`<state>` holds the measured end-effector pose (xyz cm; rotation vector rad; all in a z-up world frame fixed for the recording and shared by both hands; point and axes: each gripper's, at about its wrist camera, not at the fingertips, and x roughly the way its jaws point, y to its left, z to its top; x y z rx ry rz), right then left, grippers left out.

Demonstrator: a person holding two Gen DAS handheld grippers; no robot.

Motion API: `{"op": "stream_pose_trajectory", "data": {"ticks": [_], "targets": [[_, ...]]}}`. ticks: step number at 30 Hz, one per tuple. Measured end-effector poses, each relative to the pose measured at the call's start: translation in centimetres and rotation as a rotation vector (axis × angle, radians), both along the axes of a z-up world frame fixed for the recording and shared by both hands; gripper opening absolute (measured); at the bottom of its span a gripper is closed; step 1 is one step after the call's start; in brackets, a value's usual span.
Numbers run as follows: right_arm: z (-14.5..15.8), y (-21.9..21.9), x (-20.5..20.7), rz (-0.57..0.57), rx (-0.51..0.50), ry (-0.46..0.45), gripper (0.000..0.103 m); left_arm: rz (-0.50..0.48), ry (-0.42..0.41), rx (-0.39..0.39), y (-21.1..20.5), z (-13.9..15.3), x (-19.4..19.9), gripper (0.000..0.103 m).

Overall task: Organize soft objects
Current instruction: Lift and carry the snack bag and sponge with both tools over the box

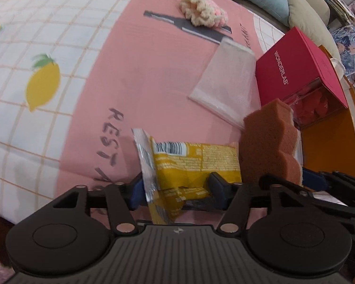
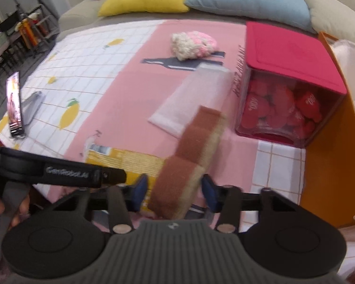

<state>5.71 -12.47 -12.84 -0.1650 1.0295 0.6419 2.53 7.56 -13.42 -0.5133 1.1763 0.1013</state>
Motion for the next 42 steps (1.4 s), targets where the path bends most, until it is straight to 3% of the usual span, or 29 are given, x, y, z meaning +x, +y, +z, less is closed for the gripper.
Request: {"op": "stream_pose_trajectory", "data": {"ticks": [3, 5, 13, 15, 25, 34, 42], "targets": [[-0.3, -0.1, 0.0, 0.006, 0.011, 0.005, 0.041, -0.021, -0.016, 0.010, -0.5, -0.1, 0.1, 0.076], [-0.4, 0.0, -0.2, 0.020, 0.006, -0.006, 0.041, -0.037, -0.029, 0.008, -0.8, -0.1, 0.1, 0.071], [-0.4, -0.2, -0.1, 0.020, 0.006, -0.009, 0.040, -0.015, -0.102, 0.028, -0.6, 1.7, -0.8, 0.036], [-0.3, -0.3, -0.2, 0.013, 0.007, -0.011, 0.038, -0.013, -0.138, 0.038, -0.6, 2.5, -1.1, 0.034], [1.9, -1.1, -0.4, 0.005, 0.043, -0.057, 0.035, -0.049, -0.266, 0.103, -1.8, 6.7, -2.1, 0.030], [6.5, -3.9, -0.2, -0.045, 0.124, -0.119, 0.035, -0.039, -0.389, 0.079, -2.1, 11.4, -1.8, 0.029], [9.8, -8.7, 0.6, -0.175, 0.174, -0.187, 0.032, -0.116, -0.503, 0.036, -5.2, 15.1, 0.7, 0.028]]}}
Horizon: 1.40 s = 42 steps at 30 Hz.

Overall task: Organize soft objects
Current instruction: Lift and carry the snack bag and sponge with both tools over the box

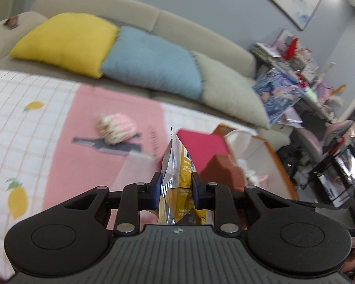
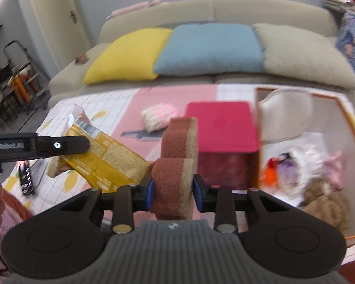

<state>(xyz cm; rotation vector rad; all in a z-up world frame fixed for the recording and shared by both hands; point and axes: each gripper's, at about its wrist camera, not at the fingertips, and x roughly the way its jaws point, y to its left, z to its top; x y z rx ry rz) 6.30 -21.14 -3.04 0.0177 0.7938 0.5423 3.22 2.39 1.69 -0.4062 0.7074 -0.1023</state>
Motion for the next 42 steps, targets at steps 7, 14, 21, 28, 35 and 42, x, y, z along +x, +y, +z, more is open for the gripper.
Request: {"op": "stream_pose_trajectory", "data": {"ticks": [7, 14, 21, 28, 35, 42], "targets": [[2.3, -3.9, 1.1, -0.108, -0.003, -0.081, 0.031, -0.094, -0.070, 0.018, -4.0, 2.0, 3.6, 0.028], [3.8, -9.1, 2.9, -0.234, -0.052, -0.157, 0.031, -0.201, -0.106, 0.077, -8.7, 2.9, 6.9, 0.028], [3.7, -13.4, 5.3, -0.310, -0.101, -0.165, 0.031, -0.315, -0.118, 0.148, -13.5, 3.0, 10.1, 0.027], [2.9, -15.7, 8.0, -0.334, -0.115, -0.154, 0.031, -0.388, -0.085, 0.185, -15.9, 2.2, 14.0, 0.027], [0.3, -15.8, 11.4, -0.314, -0.141, -0.089, 0.031, -0.422, -0.030, 0.254, -17.8, 0.6, 18.0, 0.027], [-3.0, -15.1, 14.7, -0.269, -0.265, -0.055, 0.031, -0.481, -0.015, 0.398, -20.7, -1.8, 20.2, 0.027]]}}
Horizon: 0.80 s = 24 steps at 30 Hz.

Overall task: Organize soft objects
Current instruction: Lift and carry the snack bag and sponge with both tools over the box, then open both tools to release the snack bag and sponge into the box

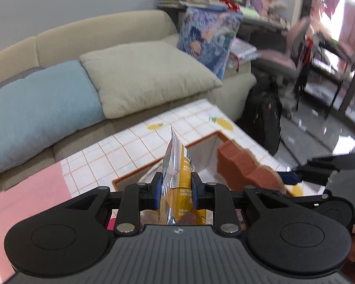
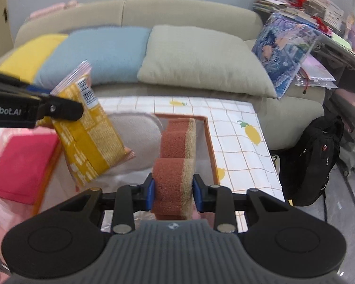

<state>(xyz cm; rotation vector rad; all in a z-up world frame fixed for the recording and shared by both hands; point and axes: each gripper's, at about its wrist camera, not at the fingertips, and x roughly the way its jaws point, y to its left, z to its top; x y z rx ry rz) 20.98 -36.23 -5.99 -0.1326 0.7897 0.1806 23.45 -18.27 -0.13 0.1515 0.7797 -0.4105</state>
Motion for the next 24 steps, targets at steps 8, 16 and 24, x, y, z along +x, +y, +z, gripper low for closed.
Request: {"op": "stream_pose_trajectory", "data": {"ticks": [8, 16, 24], "targets": [[-2.7, 0.9, 2.2, 0.025, -0.029, 0.058, 0.031, -0.014, 0.038, 0.101, -1.1, -3.6, 1.7, 0.027], [-4.2, 1.6, 2.9, 0.045, -0.060, 0.112, 0.033, 0.004, 0.097, 0.141, -1.1, -5.7, 2.4, 0.031], [-3.8, 1.7, 2.3, 0.048, -0.051, 0.108, 0.046, 0.047, 0.121, 0.086, 0.4, -4.8, 1.6, 0.054]]}}
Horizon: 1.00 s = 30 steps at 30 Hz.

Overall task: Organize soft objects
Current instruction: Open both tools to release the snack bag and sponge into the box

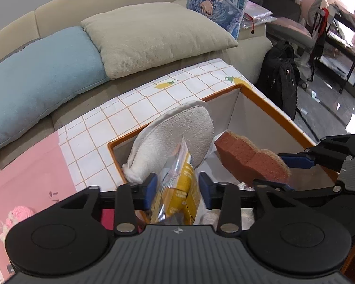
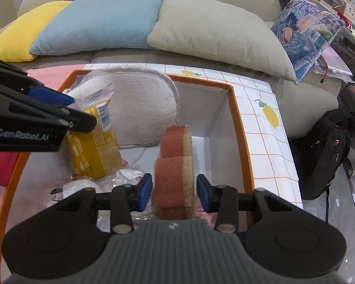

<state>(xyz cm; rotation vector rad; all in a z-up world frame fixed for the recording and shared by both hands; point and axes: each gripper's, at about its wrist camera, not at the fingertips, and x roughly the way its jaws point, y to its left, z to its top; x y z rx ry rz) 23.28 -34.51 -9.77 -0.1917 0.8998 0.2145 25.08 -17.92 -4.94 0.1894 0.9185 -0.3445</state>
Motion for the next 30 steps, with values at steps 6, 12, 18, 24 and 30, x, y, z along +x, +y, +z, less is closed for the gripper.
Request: {"op": "stream_pose_trajectory", "data": {"ticks": [6, 12, 18, 24, 30], "targets": [[1.1, 0.2, -1.1, -0.008, 0.001, -0.018, 0.063, 0.016, -0.045, -0.072, 0.7, 1.8, -1.6, 0.065], [3.4, 0.4, -2.9, -0.036, 0.015, -0.060, 0.068, 0.035, -0.113, -0.123, 1.4, 4.1, -3.5, 0.067], [6.0, 0.4, -5.9, -0.121, 0.127, -0.123, 0.074, 0.053, -0.216, -0.155, 3.2, 5.7, -7.3, 0.068], [6.6, 1.7, -9.6, -0.195, 0.233, -0.141, 0.077, 0.118, -0.273, -0.220, 6.2, 6.2, -11.8, 0.070], [5.4, 4.7, -13.0, -0.209, 0.297, -0.093, 0.077, 0.197, -0.270, -0.203, 9.5, 5.1, -15.3, 0.072]]}}
